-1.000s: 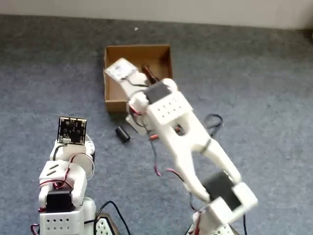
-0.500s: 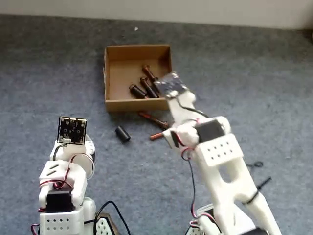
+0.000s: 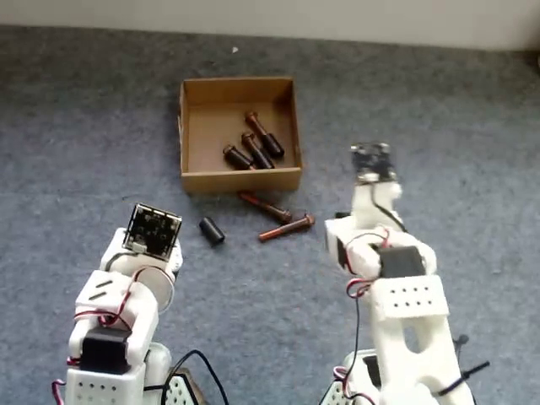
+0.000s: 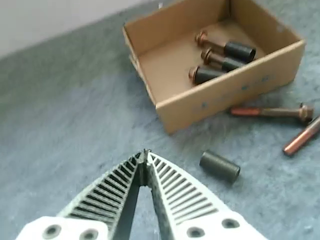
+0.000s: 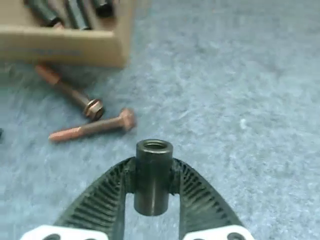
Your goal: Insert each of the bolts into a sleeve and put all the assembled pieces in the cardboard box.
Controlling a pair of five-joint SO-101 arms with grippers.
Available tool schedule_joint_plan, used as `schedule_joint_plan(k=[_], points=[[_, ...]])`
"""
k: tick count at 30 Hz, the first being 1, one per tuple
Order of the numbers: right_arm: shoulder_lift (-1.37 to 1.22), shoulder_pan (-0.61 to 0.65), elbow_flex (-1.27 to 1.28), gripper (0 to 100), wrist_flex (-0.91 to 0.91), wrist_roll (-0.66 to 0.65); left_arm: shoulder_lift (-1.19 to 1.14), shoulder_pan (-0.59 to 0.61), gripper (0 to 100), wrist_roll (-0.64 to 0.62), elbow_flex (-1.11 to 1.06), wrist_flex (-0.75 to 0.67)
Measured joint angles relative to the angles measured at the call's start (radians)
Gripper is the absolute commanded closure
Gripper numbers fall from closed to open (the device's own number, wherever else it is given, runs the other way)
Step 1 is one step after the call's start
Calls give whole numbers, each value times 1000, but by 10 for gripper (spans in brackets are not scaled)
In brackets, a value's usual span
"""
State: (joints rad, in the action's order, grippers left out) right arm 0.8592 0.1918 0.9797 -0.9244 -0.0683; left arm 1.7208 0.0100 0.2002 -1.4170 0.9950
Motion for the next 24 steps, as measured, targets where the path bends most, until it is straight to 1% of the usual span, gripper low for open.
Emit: schedule_joint_plan(k=[4,8,12,16,18,22,24], points=[[72,-74,52,994,61,71,-8,-48,992,44,86,0],[135,-117,94,994,100,123,-155,-89,992,72,210,18],[192,-164,124,994,123,169,-399,-166,985,100,368,52],[244,-212,144,994,137,196,-647,-245,879,123,509,55],[262,-224,150,994,138,201,-767,-284,848,135,568,55],[282,-227,150,994,138,201,-996,-319,846,163,684,55],[287,-227,150,994,138,201,-1111,-318,846,221,750,55]])
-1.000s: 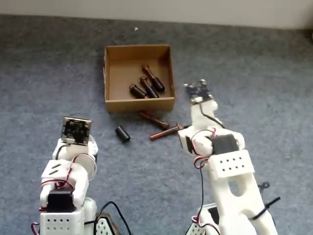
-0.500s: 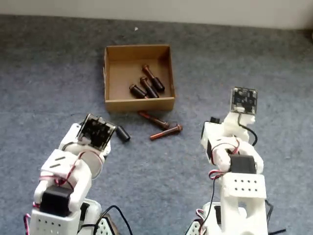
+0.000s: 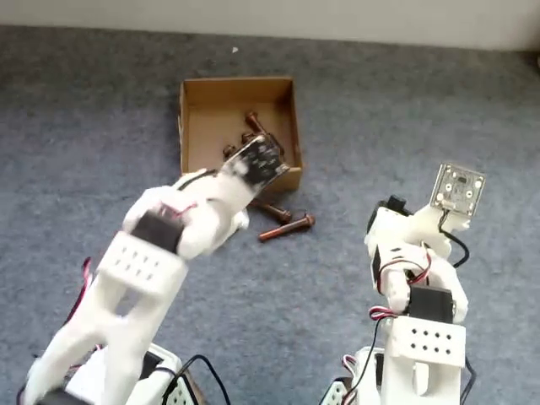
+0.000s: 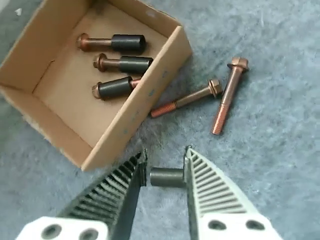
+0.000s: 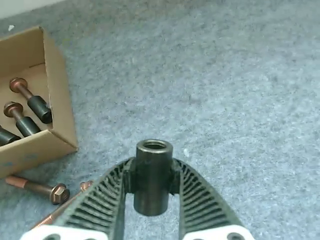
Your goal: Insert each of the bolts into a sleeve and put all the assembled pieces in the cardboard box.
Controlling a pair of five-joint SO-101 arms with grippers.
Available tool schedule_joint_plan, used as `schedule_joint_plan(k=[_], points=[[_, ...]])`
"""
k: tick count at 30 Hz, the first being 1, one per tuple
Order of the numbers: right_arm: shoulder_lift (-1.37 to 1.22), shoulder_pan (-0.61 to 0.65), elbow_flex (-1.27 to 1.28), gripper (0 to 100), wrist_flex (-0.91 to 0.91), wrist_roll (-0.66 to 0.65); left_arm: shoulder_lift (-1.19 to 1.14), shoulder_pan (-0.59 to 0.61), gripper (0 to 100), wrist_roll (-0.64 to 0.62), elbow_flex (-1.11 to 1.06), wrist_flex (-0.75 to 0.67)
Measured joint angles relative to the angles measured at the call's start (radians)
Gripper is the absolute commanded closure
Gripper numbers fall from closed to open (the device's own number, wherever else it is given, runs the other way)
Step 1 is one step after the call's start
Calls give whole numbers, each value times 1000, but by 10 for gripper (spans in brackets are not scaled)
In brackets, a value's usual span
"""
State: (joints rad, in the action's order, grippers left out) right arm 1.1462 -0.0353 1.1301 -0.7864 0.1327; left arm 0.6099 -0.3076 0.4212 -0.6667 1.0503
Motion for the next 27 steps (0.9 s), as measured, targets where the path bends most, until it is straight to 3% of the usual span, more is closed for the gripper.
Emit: schedule_joint_plan(k=[11,27], points=[[3,-3,0,994,0,0,-559,-48,846,307,313,0],[3,-3,0,993,18,0,-1076,-80,846,483,717,2]])
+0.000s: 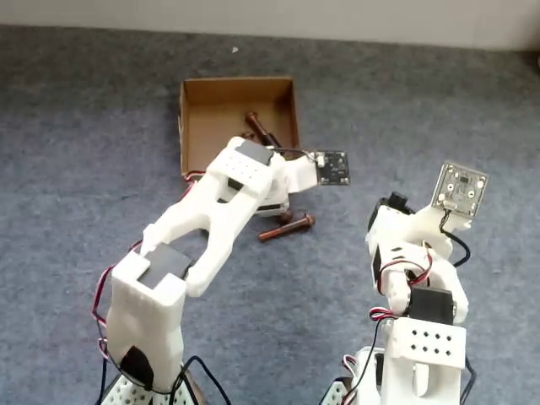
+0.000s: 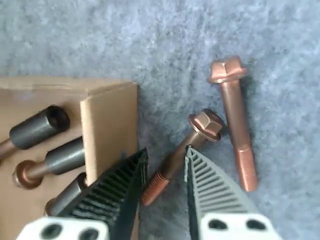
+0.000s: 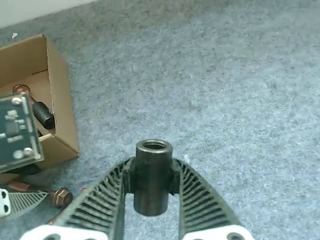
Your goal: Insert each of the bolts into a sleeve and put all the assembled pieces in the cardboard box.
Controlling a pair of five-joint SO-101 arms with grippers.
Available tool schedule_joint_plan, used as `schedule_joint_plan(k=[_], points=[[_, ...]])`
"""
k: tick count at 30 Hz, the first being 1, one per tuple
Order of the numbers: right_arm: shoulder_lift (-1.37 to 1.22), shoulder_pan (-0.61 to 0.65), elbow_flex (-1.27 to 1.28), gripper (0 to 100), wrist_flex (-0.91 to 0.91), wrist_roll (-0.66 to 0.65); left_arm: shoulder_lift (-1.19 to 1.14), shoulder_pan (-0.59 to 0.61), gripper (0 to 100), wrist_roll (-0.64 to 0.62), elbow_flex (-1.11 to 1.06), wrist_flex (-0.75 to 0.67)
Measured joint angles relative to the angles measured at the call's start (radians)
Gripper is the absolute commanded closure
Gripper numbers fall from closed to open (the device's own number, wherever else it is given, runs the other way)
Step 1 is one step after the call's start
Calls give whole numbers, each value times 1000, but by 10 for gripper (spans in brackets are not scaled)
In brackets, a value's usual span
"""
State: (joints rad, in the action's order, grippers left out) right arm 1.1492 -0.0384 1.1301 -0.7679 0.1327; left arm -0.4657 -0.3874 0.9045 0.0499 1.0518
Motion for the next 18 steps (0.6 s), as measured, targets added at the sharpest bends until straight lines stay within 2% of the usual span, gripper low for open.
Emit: schedule_joint_plan(k=[12,18], points=[[0,0,0,992,0,0,-58,-3,846,34,160,201],[0,0,0,992,0,0,-74,-3,846,34,167,218]])
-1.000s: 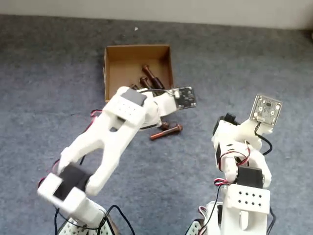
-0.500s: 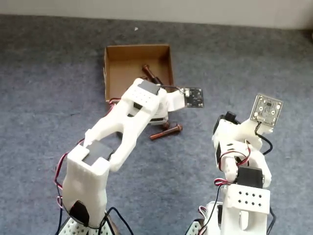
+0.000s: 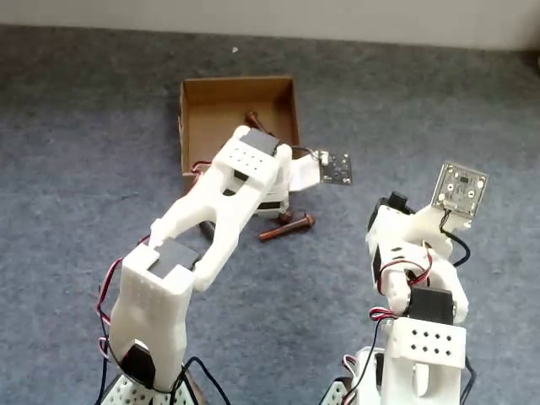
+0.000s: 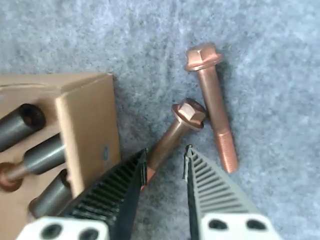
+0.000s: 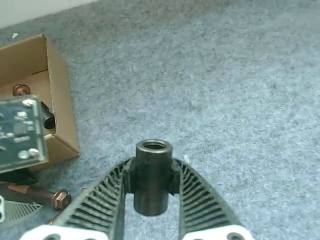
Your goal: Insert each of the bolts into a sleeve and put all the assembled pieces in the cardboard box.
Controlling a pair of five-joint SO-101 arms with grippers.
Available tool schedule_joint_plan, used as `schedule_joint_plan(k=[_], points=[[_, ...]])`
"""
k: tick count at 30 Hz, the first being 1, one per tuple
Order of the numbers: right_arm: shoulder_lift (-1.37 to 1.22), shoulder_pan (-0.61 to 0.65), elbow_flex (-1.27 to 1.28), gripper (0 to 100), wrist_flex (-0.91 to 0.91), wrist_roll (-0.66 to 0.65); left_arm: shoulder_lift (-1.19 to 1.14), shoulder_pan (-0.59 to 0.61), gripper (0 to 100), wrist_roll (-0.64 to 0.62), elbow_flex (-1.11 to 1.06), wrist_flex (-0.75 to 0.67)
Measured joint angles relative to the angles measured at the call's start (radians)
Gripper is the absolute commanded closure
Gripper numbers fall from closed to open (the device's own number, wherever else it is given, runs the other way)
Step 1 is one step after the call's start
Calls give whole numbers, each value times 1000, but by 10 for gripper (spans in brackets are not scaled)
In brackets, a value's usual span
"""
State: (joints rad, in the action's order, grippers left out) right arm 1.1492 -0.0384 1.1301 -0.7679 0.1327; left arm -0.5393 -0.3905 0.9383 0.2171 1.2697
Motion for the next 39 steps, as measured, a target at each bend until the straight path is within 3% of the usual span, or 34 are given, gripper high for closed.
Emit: schedule_joint_plan(k=[12,19,29,39], points=[[0,0,0,992,0,-15,-98,-29,847,5,12,-69],[0,0,0,992,0,-18,-130,-51,973,11,26,-69],[0,0,0,992,0,-23,-135,-68,995,8,25,-68],[0,0,0,992,0,-23,44,-74,995,-92,21,35]])
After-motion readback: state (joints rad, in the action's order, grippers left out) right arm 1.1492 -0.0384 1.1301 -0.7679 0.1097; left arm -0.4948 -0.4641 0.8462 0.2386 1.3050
